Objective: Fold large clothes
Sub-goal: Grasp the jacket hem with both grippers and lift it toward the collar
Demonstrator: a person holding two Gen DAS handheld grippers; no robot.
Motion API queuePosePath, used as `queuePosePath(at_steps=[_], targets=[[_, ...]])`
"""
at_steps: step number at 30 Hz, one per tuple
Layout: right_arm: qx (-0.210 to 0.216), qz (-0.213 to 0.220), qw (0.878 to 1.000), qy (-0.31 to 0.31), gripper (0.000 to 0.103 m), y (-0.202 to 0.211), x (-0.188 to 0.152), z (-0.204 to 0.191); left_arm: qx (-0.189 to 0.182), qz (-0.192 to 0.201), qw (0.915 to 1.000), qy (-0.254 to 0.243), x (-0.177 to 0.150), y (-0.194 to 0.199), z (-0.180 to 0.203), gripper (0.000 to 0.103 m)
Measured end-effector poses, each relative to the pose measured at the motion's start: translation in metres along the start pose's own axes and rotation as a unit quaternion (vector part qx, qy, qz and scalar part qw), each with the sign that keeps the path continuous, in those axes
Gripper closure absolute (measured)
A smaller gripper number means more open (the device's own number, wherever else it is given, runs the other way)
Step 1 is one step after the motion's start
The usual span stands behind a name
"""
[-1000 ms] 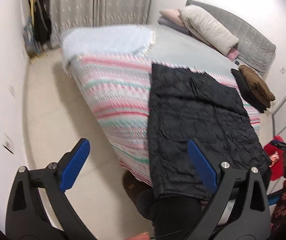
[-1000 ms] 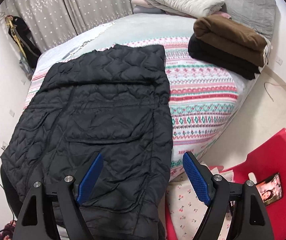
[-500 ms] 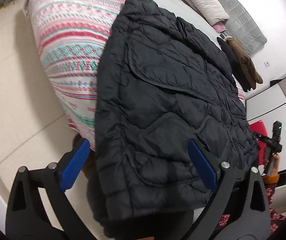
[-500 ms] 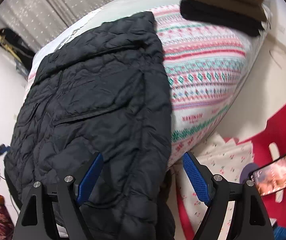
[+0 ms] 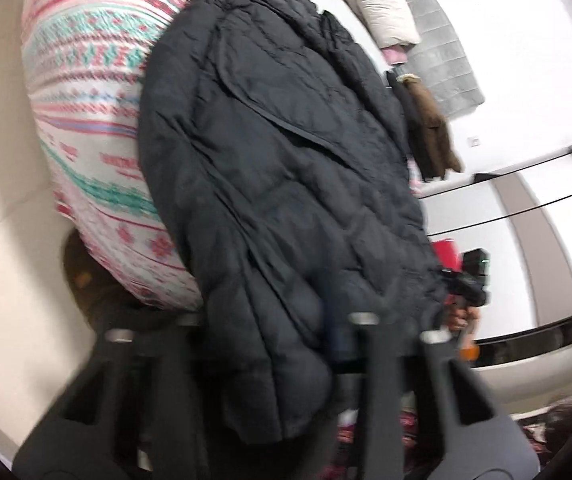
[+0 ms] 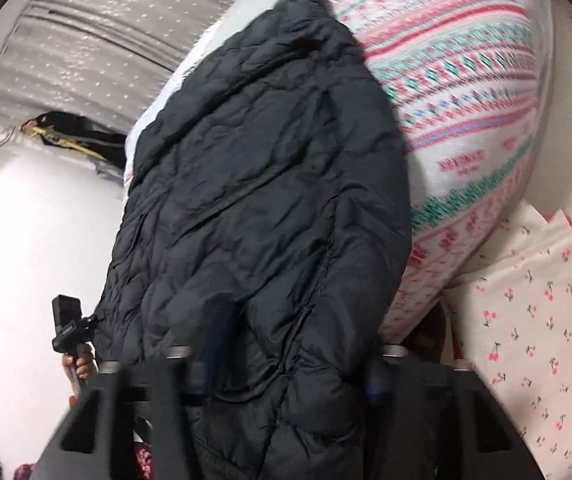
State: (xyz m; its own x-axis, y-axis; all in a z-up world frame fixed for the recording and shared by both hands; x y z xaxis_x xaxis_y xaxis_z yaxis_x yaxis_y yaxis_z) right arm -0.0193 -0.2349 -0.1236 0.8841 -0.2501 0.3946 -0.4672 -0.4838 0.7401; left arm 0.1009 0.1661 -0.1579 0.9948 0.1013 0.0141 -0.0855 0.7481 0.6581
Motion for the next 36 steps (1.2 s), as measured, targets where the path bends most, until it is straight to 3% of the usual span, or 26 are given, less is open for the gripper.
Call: queuePosePath(at_steps=[2,5,11,15,24,27,31,36], targets=[[0.007,0.017,1.000,0.011,0.080,0.006,0.006,-0.010,-0.012,0.020,0.9997,0.002,0.002,0.007,0.009,0.084],[0.019,0.054,0.998,0.030,0.087,0.021,0.016,-0.030,-0.037,0.066,0.9969,-0.023,0.000,0.027,0.036,0.088],[0.030,0.138,0.987,0.075,0.091,0.063,0.035,-0.080,-0.097,0.121,0.9849,-0.076,-0.008,0.068,0.093,0.089],[0.025,0.168,0.979,0.112,0.092,0.087,0.036,-0.115,-0.121,0.151,0.9755,-0.105,-0.020,0.098,0.127,0.090],[0.030,0.231,0.961,0.149,0.092,0.155,0.036,-0.164,-0.172,0.211,0.9514,-0.144,-0.038,0.169,0.160,0.090],[0.022,0.241,0.961,0.137,0.092,0.158,0.048,-0.159,-0.160,0.233,0.9519,-0.118,-0.019,0.169,0.150,0.089],[0.006,0.227,0.971,0.075,0.092,0.132,0.074,-0.125,-0.151,0.238,0.9579,-0.054,0.022,0.149,0.131,0.089],[-0.042,0.207,0.977,0.027,0.092,0.090,0.114,-0.078,-0.098,0.259,0.9608,-0.007,0.093,0.107,0.118,0.089]])
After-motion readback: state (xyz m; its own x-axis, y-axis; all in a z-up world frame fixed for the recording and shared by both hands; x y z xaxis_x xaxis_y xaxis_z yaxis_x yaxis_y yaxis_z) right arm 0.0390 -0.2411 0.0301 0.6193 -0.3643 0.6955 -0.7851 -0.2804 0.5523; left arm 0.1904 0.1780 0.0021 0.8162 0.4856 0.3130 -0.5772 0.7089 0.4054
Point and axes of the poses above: each gripper's, at about its wrist camera, not at the fingertips, and y roughly against the way its jaws point, z to its right, x to its top, the point moved 8 cm from there along -y, roughly the way its jaws point, and after that the axes turned 14 degrees about y, right-handed, at the moved point
